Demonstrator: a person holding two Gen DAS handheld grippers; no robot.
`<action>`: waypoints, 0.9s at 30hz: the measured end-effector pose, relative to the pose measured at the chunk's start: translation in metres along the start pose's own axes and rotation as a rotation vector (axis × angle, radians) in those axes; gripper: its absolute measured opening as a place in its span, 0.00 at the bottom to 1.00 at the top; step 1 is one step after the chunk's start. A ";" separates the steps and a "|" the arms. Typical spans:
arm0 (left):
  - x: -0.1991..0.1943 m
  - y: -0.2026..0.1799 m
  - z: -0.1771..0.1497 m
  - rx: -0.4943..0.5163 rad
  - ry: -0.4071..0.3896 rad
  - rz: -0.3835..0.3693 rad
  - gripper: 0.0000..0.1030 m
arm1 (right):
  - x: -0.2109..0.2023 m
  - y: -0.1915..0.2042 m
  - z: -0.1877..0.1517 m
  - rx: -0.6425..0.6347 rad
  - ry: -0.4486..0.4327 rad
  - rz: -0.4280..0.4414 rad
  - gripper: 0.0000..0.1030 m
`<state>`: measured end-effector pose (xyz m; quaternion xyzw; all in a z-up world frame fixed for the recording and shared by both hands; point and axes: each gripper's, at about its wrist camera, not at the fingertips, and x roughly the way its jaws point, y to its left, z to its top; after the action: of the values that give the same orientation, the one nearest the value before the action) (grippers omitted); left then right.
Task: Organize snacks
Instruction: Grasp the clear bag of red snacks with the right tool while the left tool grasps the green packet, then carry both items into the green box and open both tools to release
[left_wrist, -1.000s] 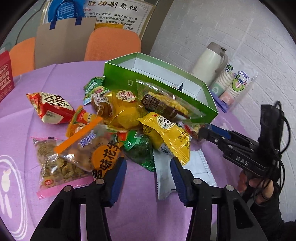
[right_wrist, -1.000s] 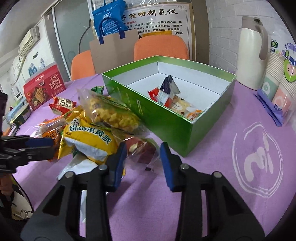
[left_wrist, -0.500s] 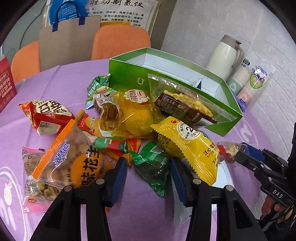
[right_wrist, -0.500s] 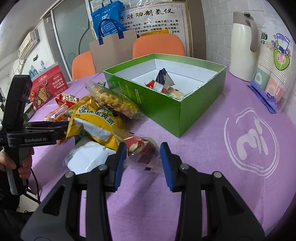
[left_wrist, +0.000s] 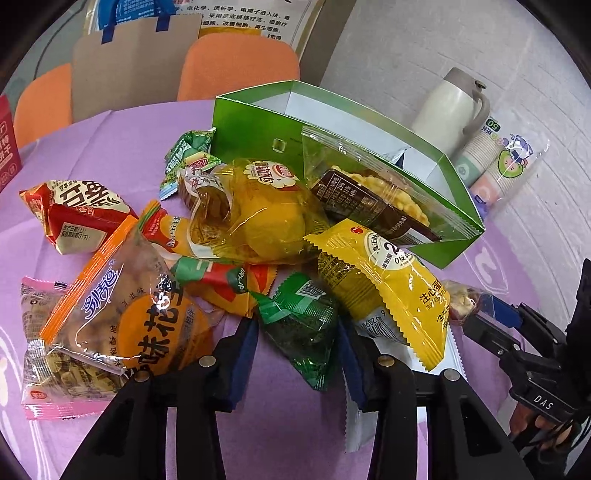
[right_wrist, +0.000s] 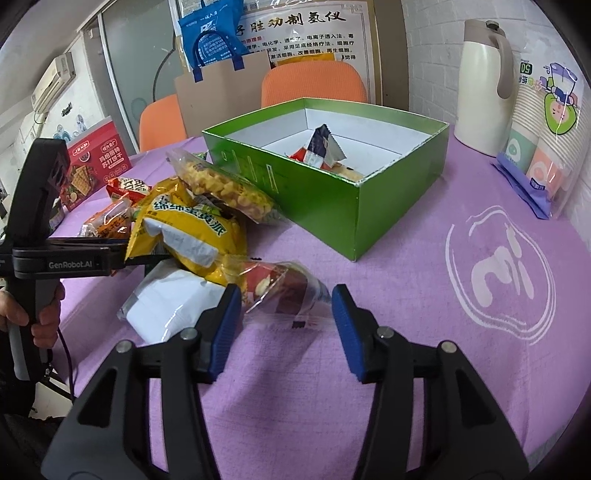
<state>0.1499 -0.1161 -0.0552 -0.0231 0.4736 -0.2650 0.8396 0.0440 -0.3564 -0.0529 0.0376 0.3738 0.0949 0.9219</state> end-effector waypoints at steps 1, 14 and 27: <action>0.000 -0.001 0.000 0.003 -0.001 0.002 0.42 | 0.001 0.000 0.000 0.001 0.000 0.005 0.51; 0.002 -0.004 0.000 0.022 -0.008 0.014 0.30 | 0.009 0.004 0.003 -0.009 0.004 0.014 0.28; -0.050 0.006 0.007 -0.031 -0.097 -0.049 0.29 | -0.004 0.009 0.020 -0.018 -0.042 0.008 0.52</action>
<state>0.1371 -0.0888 -0.0141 -0.0606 0.4357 -0.2768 0.8543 0.0538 -0.3482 -0.0347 0.0328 0.3534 0.1010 0.9294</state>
